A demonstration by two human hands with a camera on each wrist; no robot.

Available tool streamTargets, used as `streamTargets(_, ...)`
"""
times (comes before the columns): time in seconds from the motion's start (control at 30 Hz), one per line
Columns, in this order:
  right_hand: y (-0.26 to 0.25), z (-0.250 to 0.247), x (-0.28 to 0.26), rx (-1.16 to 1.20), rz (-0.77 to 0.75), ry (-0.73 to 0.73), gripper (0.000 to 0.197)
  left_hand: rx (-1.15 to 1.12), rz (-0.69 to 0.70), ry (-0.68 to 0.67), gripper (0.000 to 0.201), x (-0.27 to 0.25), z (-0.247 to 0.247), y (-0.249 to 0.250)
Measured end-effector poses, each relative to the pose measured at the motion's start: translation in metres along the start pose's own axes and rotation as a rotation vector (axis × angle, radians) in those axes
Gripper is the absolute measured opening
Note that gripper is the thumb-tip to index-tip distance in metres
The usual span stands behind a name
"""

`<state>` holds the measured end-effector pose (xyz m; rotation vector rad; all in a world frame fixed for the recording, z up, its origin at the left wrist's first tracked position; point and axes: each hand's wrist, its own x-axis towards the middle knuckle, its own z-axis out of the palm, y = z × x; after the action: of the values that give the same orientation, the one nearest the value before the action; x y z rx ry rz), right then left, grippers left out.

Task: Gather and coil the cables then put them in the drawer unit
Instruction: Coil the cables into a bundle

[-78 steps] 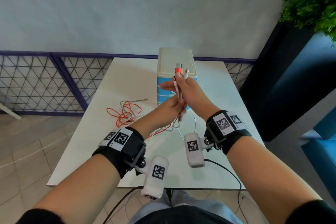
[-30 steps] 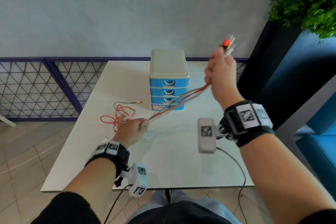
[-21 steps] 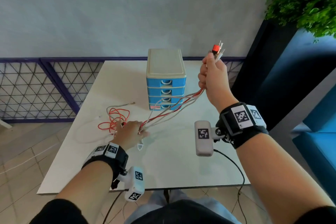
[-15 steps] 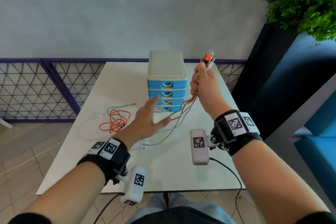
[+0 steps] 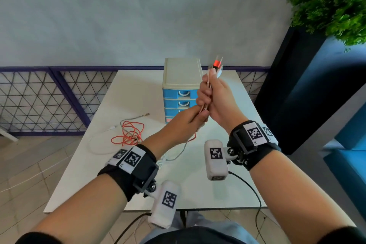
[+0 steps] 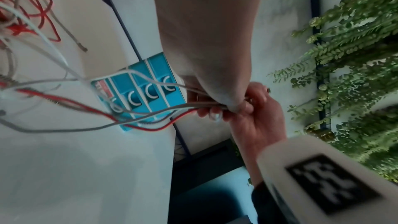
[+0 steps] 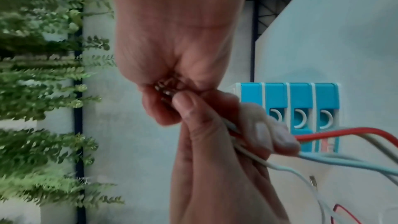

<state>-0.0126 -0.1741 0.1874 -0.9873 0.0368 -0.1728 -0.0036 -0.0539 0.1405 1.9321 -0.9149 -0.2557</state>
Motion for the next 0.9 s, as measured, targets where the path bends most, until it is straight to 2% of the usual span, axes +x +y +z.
streamTargets(0.1, 0.0, -0.006, 0.003, 0.039, -0.027, 0.075, 0.036, -0.001, -0.049, -0.084, 0.034, 0.001, -0.012, -0.007)
streamTargets(0.23, -0.007, -0.018, 0.009, 0.054, -0.09, 0.2, 0.037, -0.131, -0.148, -0.181, 0.042, -0.009, -0.02, -0.029)
streamTargets(0.33, -0.016, -0.028, 0.012, 0.077, -0.099, 0.278, 0.037, -0.35, -0.267, -0.136, 0.036, -0.02, -0.025, -0.044)
streamTargets(0.4, -0.019, -0.032, 0.011, 0.059, -0.049, 0.262, 0.036, -0.427, -0.319, -0.059, 0.033, -0.022, -0.028, -0.05)
streamTargets(0.5, -0.02, -0.032, 0.007, 0.108, 0.106, 0.087, 0.03, -0.4, -0.328, -0.011, 0.034, -0.017, -0.032, -0.054)
streamTargets(0.67, -0.025, -0.044, 0.002, 0.521, 0.524, -0.404, 0.029, -0.303, -0.296, -0.176, 0.035, -0.012, -0.038, -0.047)
streamTargets(0.7, -0.024, -0.044, 0.002, 0.531, 0.548, -0.431, 0.029, -0.268, -0.289, -0.196, 0.034, -0.011, -0.039, -0.045)
streamTargets(0.73, -0.023, -0.042, 0.001, 0.457, 0.528, -0.386, 0.029, -0.228, -0.283, -0.2, 0.034, -0.01, -0.041, -0.043)
streamTargets(0.83, -0.018, -0.035, 0.0, 0.038, 0.363, -0.158, 0.038, -0.097, -0.264, -0.147, 0.032, -0.006, -0.047, -0.043)
streamTargets(0.9, -0.015, -0.034, -0.001, -0.177, 0.305, -0.097, 0.038, 0.019, -0.242, -0.112, 0.029, -0.002, -0.052, -0.042)
